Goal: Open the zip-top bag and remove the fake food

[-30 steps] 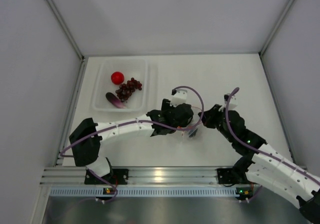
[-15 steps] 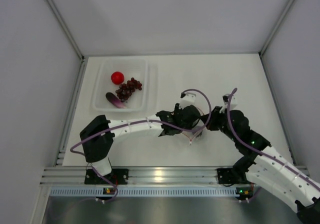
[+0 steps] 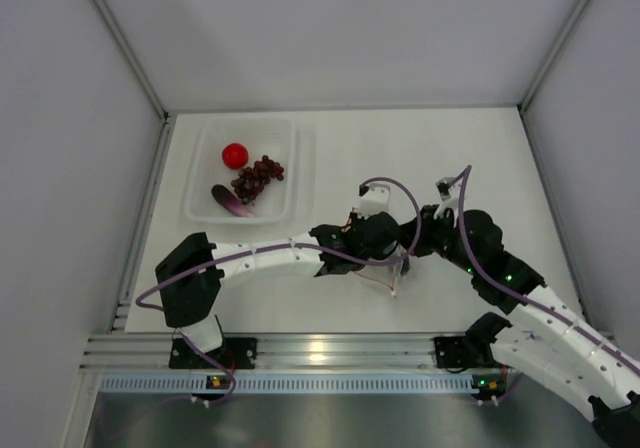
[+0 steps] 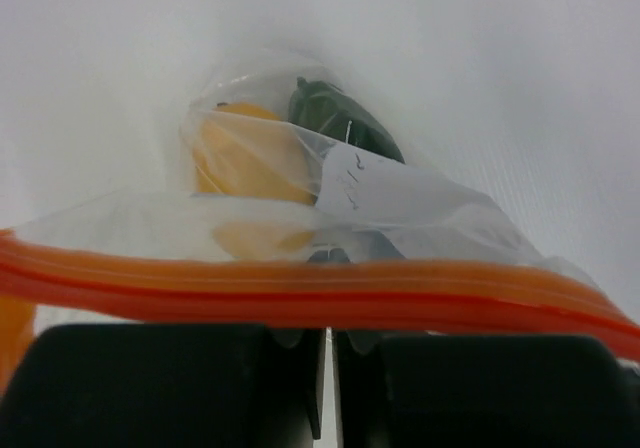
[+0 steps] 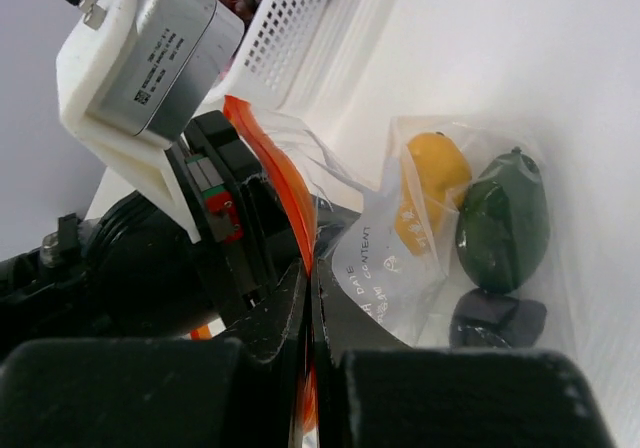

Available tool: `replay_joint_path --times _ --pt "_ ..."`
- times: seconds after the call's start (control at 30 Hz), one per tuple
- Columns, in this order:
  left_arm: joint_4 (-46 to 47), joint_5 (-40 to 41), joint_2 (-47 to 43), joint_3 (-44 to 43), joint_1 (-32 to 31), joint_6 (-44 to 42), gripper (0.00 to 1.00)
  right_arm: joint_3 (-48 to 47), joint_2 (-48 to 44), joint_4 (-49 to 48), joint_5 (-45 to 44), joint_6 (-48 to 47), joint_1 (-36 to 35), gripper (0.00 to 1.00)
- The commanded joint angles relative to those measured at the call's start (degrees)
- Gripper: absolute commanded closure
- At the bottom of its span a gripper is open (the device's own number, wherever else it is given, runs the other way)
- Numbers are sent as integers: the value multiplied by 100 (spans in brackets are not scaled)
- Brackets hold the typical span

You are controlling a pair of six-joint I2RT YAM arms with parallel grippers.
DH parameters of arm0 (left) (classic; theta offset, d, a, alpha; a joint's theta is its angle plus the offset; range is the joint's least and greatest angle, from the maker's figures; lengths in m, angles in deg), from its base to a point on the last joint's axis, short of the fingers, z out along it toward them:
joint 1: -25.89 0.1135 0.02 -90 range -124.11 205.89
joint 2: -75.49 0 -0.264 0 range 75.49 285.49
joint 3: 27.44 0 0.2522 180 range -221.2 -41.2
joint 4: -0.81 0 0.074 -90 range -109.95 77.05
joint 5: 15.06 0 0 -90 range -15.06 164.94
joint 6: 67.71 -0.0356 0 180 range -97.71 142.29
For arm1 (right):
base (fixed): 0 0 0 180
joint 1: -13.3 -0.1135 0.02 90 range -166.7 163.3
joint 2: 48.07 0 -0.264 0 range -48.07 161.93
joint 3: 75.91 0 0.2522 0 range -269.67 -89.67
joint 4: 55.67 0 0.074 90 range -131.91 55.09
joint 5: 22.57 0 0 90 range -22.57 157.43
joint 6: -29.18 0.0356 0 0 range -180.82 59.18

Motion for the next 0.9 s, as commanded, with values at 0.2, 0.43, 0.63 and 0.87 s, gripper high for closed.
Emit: replay_joint_path --times 0.2,0.43,0.63,0.87 --pt "-140 1173 -632 433 187 134 100 -296 -705 -276 85 642 89 100" --pt "-922 1709 -1599 548 530 -77 100 -217 -1040 190 -732 853 98 100" --pt "-1187 1685 -2214 618 530 -181 100 143 -1093 -47 -645 1135 107 100" --pt "-1151 437 -1855 495 504 -270 100 460 -698 -337 -382 1127 98 100"
